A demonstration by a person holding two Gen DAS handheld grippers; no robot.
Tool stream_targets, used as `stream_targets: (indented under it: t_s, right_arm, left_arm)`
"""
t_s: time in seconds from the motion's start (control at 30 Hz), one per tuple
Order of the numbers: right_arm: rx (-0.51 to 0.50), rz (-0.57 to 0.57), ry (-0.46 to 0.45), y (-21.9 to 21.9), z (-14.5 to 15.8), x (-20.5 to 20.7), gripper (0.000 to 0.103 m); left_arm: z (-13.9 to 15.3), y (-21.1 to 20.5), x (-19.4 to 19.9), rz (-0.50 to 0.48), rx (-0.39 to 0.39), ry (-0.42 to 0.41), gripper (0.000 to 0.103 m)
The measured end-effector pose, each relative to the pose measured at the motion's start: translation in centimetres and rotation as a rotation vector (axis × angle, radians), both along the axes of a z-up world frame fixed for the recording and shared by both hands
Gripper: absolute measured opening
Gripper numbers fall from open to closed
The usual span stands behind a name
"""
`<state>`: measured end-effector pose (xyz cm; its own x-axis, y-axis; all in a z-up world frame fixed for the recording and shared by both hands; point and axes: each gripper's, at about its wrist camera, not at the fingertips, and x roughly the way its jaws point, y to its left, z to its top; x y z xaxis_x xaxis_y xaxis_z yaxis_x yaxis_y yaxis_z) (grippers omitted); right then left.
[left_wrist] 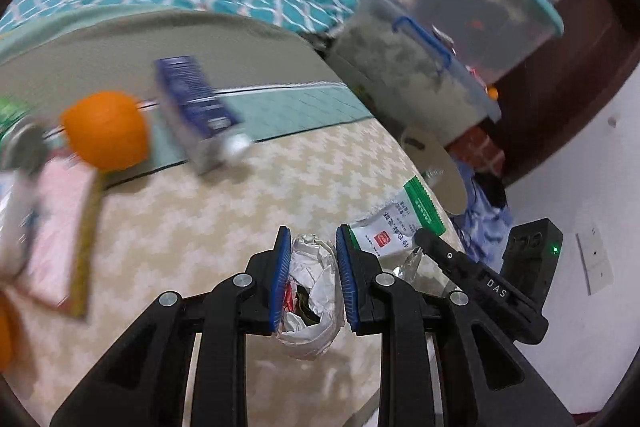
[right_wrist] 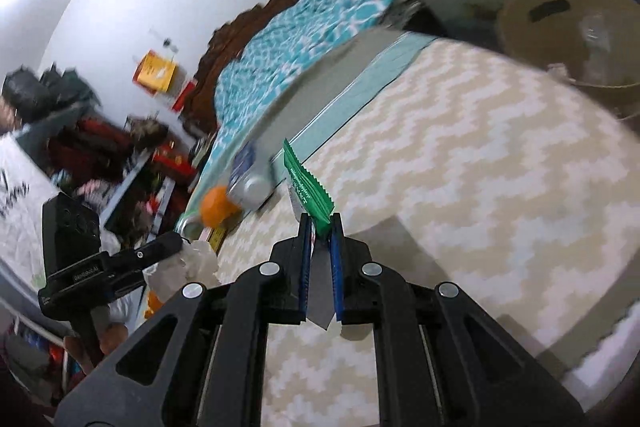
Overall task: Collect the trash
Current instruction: 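Carry the tissue and green wrapper in both tools over the beige bin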
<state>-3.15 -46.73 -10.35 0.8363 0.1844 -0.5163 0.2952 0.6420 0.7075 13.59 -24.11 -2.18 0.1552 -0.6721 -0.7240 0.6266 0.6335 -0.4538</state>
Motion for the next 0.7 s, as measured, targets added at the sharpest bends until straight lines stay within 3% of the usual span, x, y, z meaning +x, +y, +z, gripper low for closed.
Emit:
stream_targets:
  t_s: [0.23,0.37,0.57,0.63,0.7]
  right_arm:
    - [-0.008,-0.19,-0.037,-8.9,0.6,-4.1,0.011]
    - [-0.026,-0.299,-0.04,-14.3,1.2,-5.9,0.011]
    - [-0.044,-0.357,0.007,-19.3,0.5,-5.9,0.014]
    - [-0.027,-0.352,0.023,-20.1,-0.2,-5.6,0.015]
    - [0.008,-0.352,0.035,-21.0,-1.3,-5.3,0.015]
  left_arm:
    - [0.3,-12.0,0.1,-0.16,0.04,-0.012,0.022]
    - [1.1,-20.3,-0.6,-0.264,0.055,-0.059,0.022]
    - [0.7,-30.0,-1.8,-0.35,0.068,-0.094,0.023]
    - [-0.1,-32.8,-2.0,-0.364,0.085,-0.107,0.025]
    - [-0.8,-34.7,-2.3,-0.364,0.108,-0.137,0.042]
